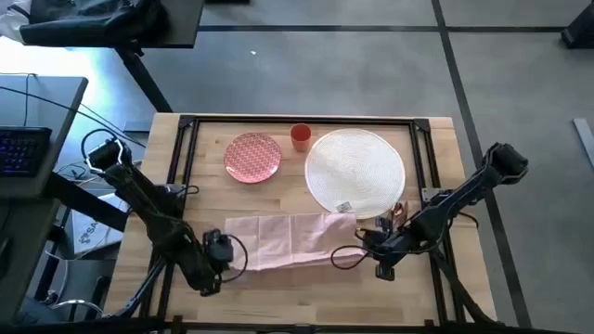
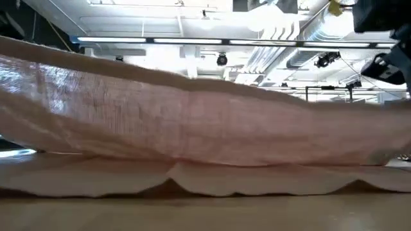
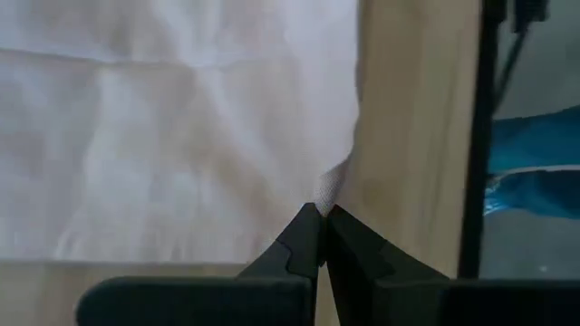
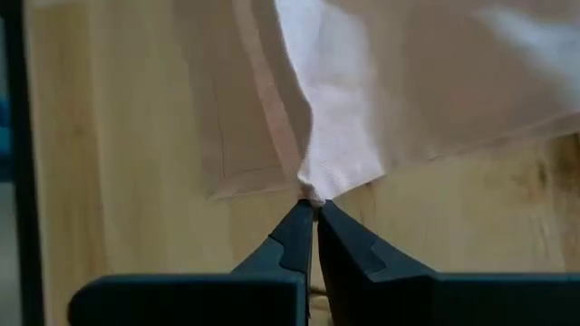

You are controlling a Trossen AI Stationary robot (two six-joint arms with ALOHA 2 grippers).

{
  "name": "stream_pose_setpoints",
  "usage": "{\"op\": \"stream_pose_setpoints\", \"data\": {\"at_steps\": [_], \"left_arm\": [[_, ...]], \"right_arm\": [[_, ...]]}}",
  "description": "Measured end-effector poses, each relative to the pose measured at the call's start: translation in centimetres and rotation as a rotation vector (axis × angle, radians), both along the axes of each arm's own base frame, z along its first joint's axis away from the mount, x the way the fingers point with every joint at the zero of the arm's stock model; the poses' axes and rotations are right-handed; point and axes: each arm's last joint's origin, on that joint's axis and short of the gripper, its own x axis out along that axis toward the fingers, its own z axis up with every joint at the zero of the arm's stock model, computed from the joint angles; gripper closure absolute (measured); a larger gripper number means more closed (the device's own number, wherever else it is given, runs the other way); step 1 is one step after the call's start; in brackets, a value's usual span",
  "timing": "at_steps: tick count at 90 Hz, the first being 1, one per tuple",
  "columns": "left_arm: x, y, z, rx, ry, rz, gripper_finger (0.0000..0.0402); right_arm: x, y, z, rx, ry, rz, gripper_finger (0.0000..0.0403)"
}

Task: Set table place
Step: Fold the pink napkin

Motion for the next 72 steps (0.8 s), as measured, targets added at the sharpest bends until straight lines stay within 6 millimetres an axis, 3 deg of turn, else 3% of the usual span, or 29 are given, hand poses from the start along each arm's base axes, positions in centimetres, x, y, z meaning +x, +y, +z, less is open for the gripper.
{"op": "stream_pose_setpoints", "data": {"at_steps": [52,72], "left_arm": [[1.4,-2.8,-3.0,-0.061,-0.001,-0.03,0.0401],[1.8,-3.5,-4.2,-0.08,0.033,-0.077,0.0372]], "right_arm": [[0.2,0.2,-0.5,-0.027,0.015,0.118,0.0403],[0.1,0.4,-0.5,-0.008,0.02,0.187,0.0403]]}}
